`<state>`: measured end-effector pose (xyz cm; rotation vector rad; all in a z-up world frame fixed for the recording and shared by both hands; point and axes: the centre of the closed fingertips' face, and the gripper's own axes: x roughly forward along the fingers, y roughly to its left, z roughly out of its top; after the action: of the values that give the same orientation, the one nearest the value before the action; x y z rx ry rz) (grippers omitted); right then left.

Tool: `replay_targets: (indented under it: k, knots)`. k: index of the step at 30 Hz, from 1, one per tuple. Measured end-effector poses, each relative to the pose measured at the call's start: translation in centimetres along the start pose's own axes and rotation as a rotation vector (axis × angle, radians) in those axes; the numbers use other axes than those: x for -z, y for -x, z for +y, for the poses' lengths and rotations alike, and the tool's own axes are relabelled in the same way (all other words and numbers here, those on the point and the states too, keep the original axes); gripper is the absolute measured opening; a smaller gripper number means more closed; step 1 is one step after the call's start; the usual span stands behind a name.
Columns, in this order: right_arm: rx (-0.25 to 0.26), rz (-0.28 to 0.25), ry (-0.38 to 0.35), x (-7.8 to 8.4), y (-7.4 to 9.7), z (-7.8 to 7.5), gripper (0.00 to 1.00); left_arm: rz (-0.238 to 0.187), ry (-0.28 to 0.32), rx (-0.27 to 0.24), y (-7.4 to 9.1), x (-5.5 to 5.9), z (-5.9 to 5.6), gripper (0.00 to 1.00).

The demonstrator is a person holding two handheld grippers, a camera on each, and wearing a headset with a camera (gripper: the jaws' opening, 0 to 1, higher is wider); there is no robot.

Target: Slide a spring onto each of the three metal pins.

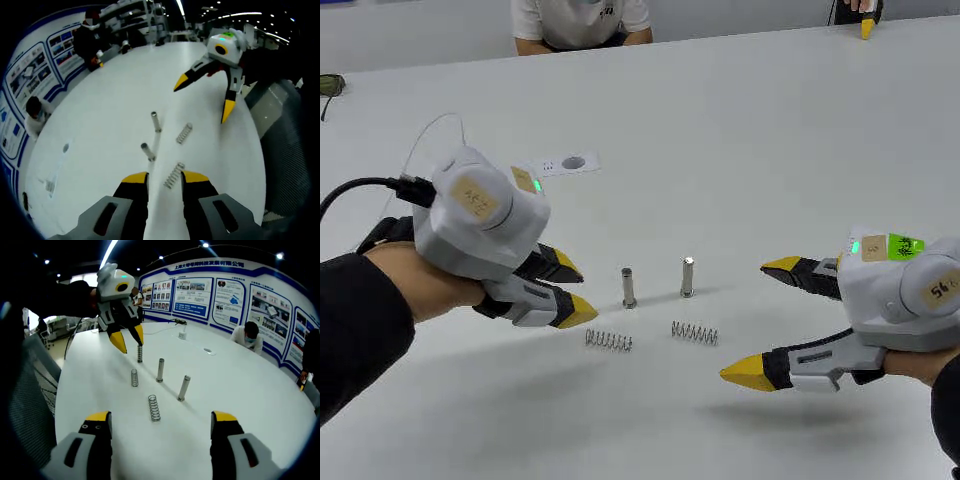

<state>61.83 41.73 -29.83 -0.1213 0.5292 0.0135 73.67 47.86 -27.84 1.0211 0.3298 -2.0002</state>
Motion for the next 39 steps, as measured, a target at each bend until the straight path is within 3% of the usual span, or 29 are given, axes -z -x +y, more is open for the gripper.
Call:
replay_targets:
  k: [12,20,39]
  knots:
    - [0.006,-0.004,-0.004,0.0,0.2,-0.2,0.83,0.036,-0.065,0.053,-1.5,-0.2,-1.8,0.23]
    - [0.007,-0.005,-0.007,0.0,0.2,-0.3,0.83,0.061,-0.117,0.068,-2.2,-0.4,-2.3,0.22]
    - [0.009,-0.006,-0.013,0.0,0.3,-0.4,0.83,0.133,-0.194,0.123,-4.6,0.4,-2.9,0.18]
